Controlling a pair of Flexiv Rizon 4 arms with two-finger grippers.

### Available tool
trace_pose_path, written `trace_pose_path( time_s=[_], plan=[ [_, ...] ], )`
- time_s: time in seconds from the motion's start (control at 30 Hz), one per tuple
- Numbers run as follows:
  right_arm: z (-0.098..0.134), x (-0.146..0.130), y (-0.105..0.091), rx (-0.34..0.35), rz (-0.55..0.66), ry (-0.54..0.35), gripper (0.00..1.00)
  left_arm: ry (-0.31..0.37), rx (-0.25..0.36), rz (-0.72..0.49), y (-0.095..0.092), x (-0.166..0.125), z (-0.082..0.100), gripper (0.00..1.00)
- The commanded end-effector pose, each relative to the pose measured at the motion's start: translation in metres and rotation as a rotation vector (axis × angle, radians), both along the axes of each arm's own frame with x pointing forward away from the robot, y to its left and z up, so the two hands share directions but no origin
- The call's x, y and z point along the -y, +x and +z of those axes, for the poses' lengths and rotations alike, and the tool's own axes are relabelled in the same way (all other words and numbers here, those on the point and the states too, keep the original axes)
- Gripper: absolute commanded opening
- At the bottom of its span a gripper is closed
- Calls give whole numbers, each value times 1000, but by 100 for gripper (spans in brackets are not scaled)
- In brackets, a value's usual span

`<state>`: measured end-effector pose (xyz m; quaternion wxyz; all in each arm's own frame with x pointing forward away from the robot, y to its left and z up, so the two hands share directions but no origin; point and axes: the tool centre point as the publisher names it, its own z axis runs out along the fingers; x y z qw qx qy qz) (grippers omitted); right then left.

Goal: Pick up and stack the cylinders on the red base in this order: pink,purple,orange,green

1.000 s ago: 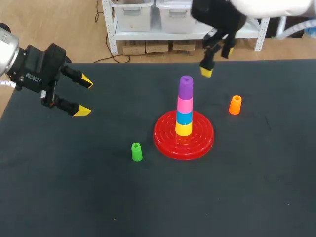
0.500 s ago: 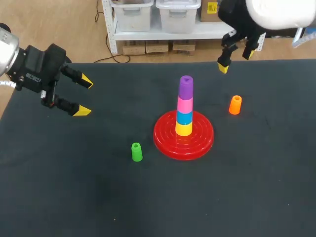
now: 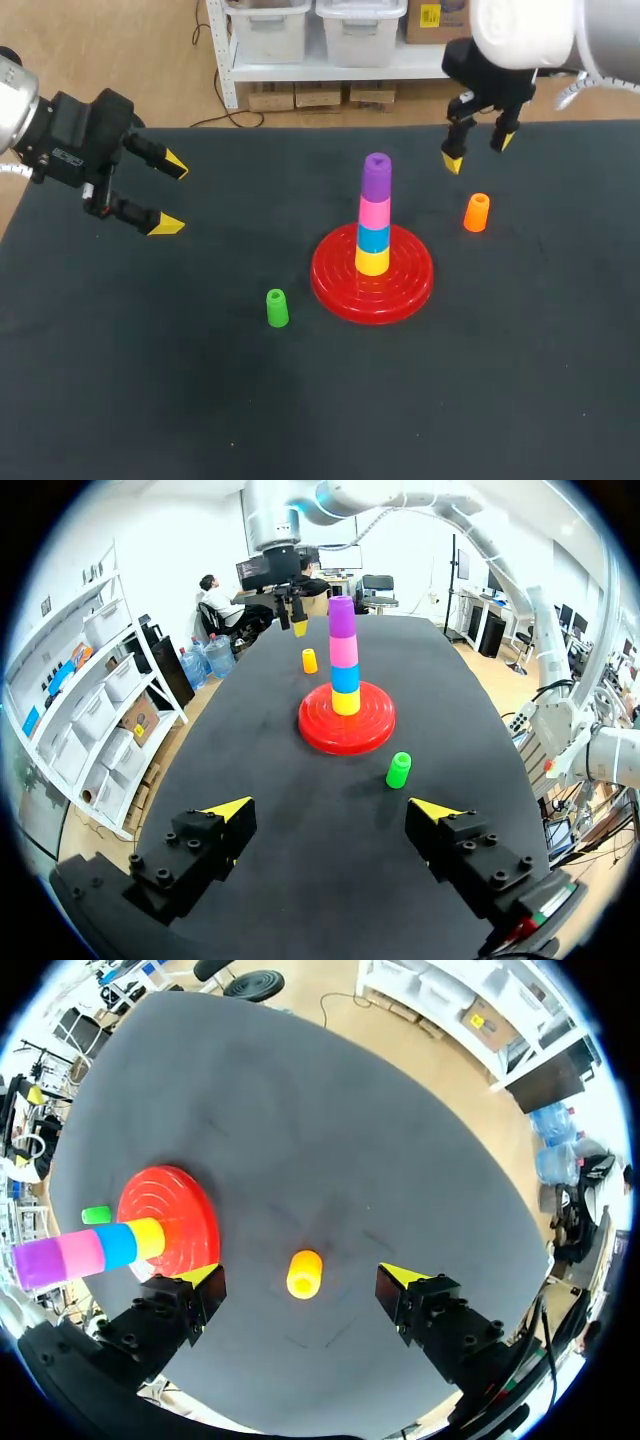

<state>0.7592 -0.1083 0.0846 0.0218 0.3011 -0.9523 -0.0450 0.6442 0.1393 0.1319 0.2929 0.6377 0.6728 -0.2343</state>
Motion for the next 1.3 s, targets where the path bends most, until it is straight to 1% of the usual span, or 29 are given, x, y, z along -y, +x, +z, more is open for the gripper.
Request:
trace_pose_path(
  time_s=[0.03,0.27,0.43,0.6,0.73,0.9,1.17,1.3],
  plan=[
    [-5,3,-11,9,-19,-20,100,-3,3,-1,0,-1,-1,100],
    [-7,10,-33,19,-46,-14,100,-3,3,-1,0,-1,-1,100],
    [-14,12,-46,12,-58,-13,100,-3,3,-1,0,-1,-1,100],
    [-24,15,-42,-1,-71,-20,100,-3,3,-1,0,-1,-1,100],
    [-31,14,-38,0,-65,-42,100,-3,3,-1,0,-1,-1,100],
    [-39,13,-35,13,-66,-129,100,-3,3,-1,0,-1,-1,100],
    [-52,11,-29,15,-70,-129,100,-3,3,-1,0,-1,-1,100],
    [-57,12,-26,20,-85,-96,100,-3,3,-1,0,-1,-1,100]
  ],
)
